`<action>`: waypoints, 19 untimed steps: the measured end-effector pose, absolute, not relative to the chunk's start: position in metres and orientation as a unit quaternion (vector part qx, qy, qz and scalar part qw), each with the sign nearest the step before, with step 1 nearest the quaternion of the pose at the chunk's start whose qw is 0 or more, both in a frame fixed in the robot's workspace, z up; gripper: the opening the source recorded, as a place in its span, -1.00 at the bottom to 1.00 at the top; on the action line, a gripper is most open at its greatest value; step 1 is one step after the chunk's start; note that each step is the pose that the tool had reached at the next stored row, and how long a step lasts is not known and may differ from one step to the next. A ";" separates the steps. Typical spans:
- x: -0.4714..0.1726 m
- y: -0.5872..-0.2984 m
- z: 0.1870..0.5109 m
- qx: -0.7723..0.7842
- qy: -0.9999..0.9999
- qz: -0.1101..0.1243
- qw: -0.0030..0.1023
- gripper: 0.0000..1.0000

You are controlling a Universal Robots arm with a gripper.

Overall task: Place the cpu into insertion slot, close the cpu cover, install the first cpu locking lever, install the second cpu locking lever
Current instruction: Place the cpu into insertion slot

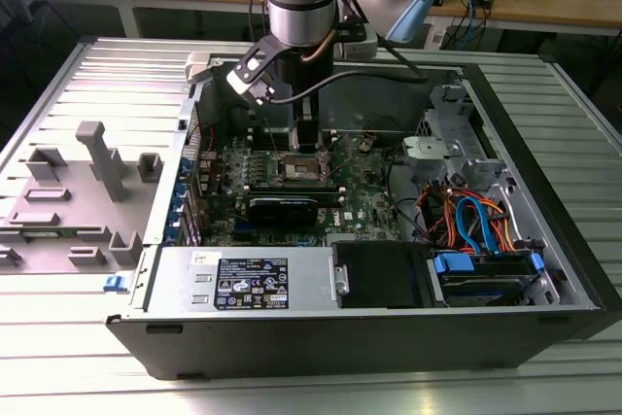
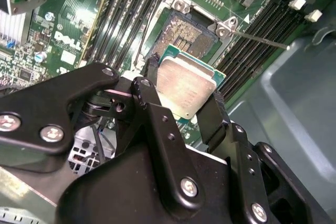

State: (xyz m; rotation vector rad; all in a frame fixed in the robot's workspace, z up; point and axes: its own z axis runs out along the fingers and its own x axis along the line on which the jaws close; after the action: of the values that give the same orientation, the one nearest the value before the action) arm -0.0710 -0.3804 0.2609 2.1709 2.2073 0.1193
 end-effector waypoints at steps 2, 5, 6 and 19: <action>-0.071 -0.380 0.256 0.700 0.712 0.038 0.022 0.08; -0.072 -0.380 0.249 0.700 0.712 0.038 0.022 0.08; -0.072 -0.380 0.246 0.700 0.712 0.038 0.022 0.08; -0.073 -0.380 0.210 0.705 0.708 0.038 0.022 0.08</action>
State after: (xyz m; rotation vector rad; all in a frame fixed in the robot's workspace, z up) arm -0.0734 -0.3804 0.2104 2.1847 2.1932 0.1189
